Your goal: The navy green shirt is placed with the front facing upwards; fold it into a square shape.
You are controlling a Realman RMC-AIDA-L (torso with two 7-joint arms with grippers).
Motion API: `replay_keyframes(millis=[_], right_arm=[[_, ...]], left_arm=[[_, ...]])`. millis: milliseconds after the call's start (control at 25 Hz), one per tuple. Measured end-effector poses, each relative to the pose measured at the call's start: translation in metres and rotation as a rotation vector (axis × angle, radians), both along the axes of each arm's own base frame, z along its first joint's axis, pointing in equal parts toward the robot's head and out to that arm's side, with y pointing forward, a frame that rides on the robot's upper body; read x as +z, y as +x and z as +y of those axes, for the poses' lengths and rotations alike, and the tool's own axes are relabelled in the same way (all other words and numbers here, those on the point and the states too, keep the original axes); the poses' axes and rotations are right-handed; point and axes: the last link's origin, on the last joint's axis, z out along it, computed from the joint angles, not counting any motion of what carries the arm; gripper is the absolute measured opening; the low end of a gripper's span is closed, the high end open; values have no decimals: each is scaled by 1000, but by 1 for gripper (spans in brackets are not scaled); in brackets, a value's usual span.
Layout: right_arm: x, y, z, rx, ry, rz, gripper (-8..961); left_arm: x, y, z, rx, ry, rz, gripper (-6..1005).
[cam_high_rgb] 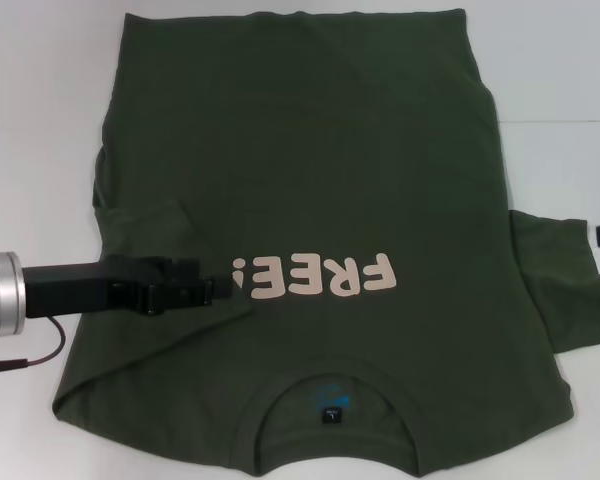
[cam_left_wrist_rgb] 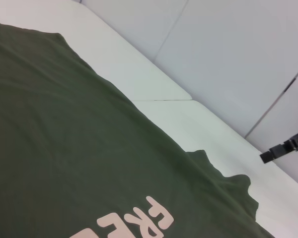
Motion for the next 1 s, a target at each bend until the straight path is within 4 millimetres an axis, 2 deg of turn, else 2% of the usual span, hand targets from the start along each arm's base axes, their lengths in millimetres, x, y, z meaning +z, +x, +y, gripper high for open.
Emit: replay_keyframes(millis=[200, 680, 1000], right_arm=[[1, 11, -6, -35, 10, -3, 942], [-23, 29, -8, -90, 44, -2, 941], [-36, 30, -6, -85, 59, -6, 941]], left_arm=[[-1, -1, 1, 10, 5, -2, 720], [-3, 1, 4, 13, 21, -21, 720], [-2, 1, 5, 17, 24, -23, 720]])
